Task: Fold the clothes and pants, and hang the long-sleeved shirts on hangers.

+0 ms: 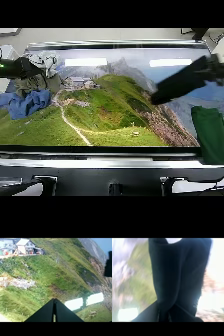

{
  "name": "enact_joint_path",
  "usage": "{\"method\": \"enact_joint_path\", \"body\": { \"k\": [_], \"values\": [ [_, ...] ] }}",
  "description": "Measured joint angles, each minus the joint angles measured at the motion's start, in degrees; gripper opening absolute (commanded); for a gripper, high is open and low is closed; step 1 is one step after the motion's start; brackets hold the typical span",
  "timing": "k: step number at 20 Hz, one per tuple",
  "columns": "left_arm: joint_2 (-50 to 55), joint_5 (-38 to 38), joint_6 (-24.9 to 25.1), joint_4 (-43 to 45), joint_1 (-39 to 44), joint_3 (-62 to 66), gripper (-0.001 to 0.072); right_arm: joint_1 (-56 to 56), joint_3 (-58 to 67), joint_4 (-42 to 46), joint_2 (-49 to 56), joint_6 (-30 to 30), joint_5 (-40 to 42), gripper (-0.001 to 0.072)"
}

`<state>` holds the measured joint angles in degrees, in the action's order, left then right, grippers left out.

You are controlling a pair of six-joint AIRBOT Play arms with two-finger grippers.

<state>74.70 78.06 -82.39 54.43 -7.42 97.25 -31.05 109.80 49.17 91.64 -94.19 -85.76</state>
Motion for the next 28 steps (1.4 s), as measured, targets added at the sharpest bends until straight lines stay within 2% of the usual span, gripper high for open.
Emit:
{"method": "enact_joint_path", "body": {
  "k": [7,14,21,25,28],
  "values": [
    [0.00,-0.04,0.11,0.00,0.00,0.00,0.0032,-16.72,2.89,2.91,-0.59,-5.35,0.68,0.0038],
    [0.00,-0.07,0.11,-0.37,0.00,0.00,0.0032,-26.60,3.15,3.41,-1.90,-9.62,-1.40,0.0038],
    [-0.04,-0.07,1.33,-3.34,0.00,0.00,0.0032,-29.51,-2.40,21.92,-4.59,-13.03,-10.69,0.0039],
    [-0.04,-0.07,1.49,-3.82,0.07,0.00,0.0032,-29.77,-17.29,32.35,-10.51,-13.27,-10.91,0.0041],
    [-0.04,-0.04,1.51,-4.09,0.37,0.00,0.0032,-29.79,-29.59,36.98,-14.43,-13.00,-8.26,0.0041]
  ]
}}
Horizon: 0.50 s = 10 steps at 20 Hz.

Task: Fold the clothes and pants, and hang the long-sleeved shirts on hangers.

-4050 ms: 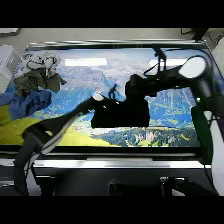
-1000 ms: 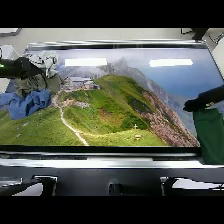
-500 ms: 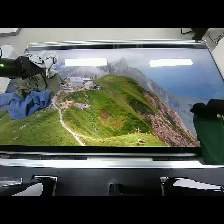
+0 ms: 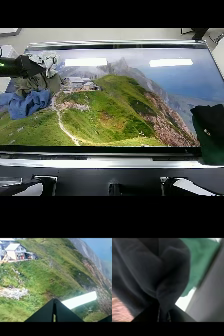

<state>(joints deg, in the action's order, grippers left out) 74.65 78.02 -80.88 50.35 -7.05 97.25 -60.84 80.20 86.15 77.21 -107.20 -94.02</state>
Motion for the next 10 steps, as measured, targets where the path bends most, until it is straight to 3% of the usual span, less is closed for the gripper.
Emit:
{"method": "enact_joint_path", "body": {
  "k": [5,6,8,9,10],
  "values": [
    [0.00,0.00,-0.04,-0.94,0.39,0.00,0.0032,-0.02,-10.58,5.25,-2.29,1.36,4.17,0.0046],
    [0.00,0.00,-0.07,-1.01,0.42,0.00,0.0032,-0.02,-11.34,5.81,-2.43,1.70,4.76,0.0133],
    [0.00,0.00,-0.07,-1.20,0.55,0.00,0.0032,-0.02,-12.52,6.23,-2.62,1.70,5.25,0.0627],
    [0.00,0.00,-0.07,-1.33,0.59,0.00,0.0032,-0.02,-12.90,5.97,-2.67,1.73,5.57,0.0709],
    [0.00,0.00,-0.09,-1.36,0.66,0.00,0.0032,-0.02,-13.05,5.05,-2.71,2.25,6.10,0.0708]
  ]
}}
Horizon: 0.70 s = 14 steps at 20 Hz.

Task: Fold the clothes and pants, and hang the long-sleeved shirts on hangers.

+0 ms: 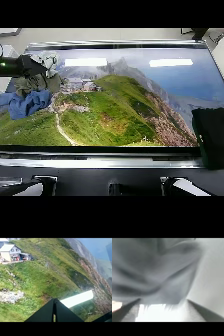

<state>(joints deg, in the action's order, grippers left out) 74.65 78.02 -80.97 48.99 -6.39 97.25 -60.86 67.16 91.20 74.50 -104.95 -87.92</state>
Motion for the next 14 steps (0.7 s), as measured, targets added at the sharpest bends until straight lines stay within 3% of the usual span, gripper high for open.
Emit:
{"method": "enact_joint_path", "body": {
  "k": [3,6,9,10,11,12,14],
  "values": [
    [-0.02,-0.33,-0.63,-2.69,0.04,0.81,0.0030,0.00,3.85,-4.61,-0.02,2.62,1.42,0.0687],
    [-0.09,-5.05,0.11,-3.30,1.49,5.27,0.0029,1.36,15.96,-14.80,-0.04,4.87,9.73,0.0670],
    [0.72,-10.99,-4.28,13.99,5.95,8.52,0.0040,9.60,27.82,-22.49,-0.13,10.21,18.73,0.0669],
    [1.66,-11.23,-7.06,21.14,7.54,9.05,0.0210,13.88,29.92,-23.45,-0.07,11.63,19.63,0.0674],
    [3.13,-10.73,-9.62,27.43,9.03,9.49,0.0600,19.10,31.17,-23.52,0.22,12.59,19.41,0.0710],
    [5.07,-8.55,-11.56,31.65,10.25,9.79,0.0714,24.70,31.32,-22.64,0.79,12.81,18.27,0.0713],
    [9.79,-0.96,-13.53,35.06,11.85,9.77,0.0715,34.73,29.11,-20.37,2.82,11.21,13.99,0.0709]
  ]
}}
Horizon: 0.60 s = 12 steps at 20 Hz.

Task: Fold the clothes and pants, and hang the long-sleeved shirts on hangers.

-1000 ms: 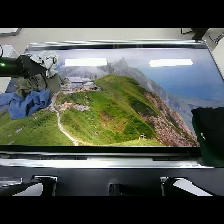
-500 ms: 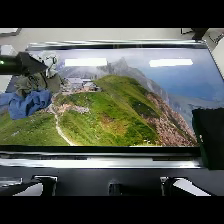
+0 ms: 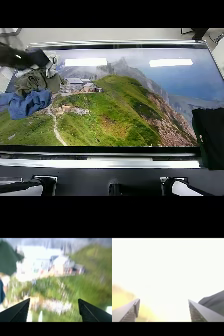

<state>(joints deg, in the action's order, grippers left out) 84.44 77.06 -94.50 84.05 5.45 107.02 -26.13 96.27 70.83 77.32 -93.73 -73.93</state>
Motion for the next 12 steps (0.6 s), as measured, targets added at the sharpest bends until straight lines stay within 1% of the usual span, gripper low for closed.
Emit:
{"method": "enact_joint_path", "body": {
  "k": [1,2,3,5,8,12],
  "values": [
    [1.95,4.07,-0.39,0.13,0.48,-1.03,0.0715,4.09,-1.70,0.94,1.22,-1.03,-2.54,0.0708],
    [2.91,6.60,-0.52,0.07,0.90,-2.80,0.0712,7.63,-3.58,1.53,2.40,-1.84,-5.20,0.0708],
    [2.82,7.13,-0.74,-0.11,1.33,-5.42,0.0712,10.91,-5.66,2.21,3.41,-2.40,-7.87,0.0706],
    [0.55,4.52,-1.99,-0.55,2.12,-12.11,0.0712,15.50,-8.74,4.61,4.26,-3.23,-11.23,0.0704],
    [-3.48,-1.33,-3.45,-0.76,2.84,-21.53,0.0713,19.04,-10.97,8.28,4.70,-4.26,-13.11,0.0700],
    [-4.76,-4.63,-4.33,-0.92,3.08,-26.60,0.0714,20.50,-11.91,10.23,4.90,-4.87,-13.99,0.0700]
  ]
}}
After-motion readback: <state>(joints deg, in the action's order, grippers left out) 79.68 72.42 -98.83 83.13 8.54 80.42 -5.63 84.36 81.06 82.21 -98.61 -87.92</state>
